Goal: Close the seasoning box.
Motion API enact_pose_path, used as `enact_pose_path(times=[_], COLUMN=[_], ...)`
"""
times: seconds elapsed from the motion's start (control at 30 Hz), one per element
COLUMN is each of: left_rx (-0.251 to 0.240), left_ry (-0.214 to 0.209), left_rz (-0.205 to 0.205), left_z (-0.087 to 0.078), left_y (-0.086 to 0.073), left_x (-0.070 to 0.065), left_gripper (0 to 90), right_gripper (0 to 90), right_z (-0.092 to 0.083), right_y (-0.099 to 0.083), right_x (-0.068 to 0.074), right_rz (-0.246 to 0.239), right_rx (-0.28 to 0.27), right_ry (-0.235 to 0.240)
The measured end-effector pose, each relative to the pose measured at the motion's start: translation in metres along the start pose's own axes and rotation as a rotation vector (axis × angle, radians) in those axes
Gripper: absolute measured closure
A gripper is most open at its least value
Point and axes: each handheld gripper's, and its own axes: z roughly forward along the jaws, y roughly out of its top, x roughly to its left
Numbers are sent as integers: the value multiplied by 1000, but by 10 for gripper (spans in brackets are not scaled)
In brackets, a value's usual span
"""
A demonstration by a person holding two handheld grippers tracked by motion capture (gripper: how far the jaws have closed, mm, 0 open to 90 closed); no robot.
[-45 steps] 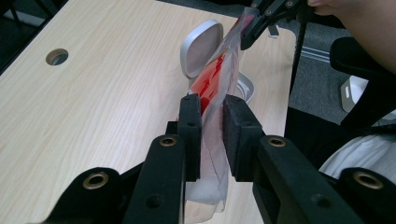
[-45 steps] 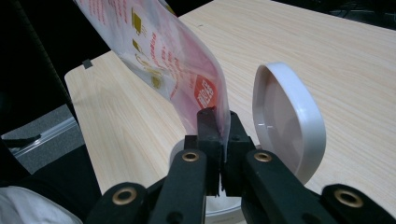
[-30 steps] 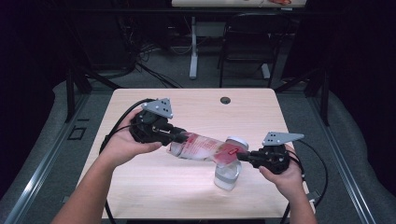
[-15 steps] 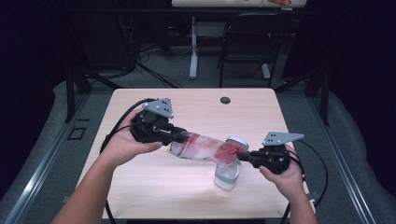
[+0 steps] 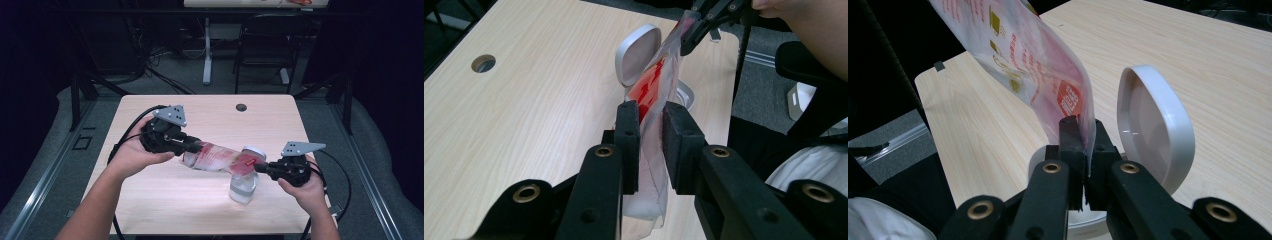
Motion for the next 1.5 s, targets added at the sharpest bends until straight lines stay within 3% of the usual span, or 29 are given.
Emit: enact_pose_path(times=[1.5], left_rx=[-24], left_ry=[-29], left_rz=[17], left_z=[6], left_y=[8], left_x=[-2], left_gripper=[785], right_gripper=[887], right_z=[-13], right_y=[-6], right_x=[2], right_rz=[11], right_rx=[3], right_ry=[-11])
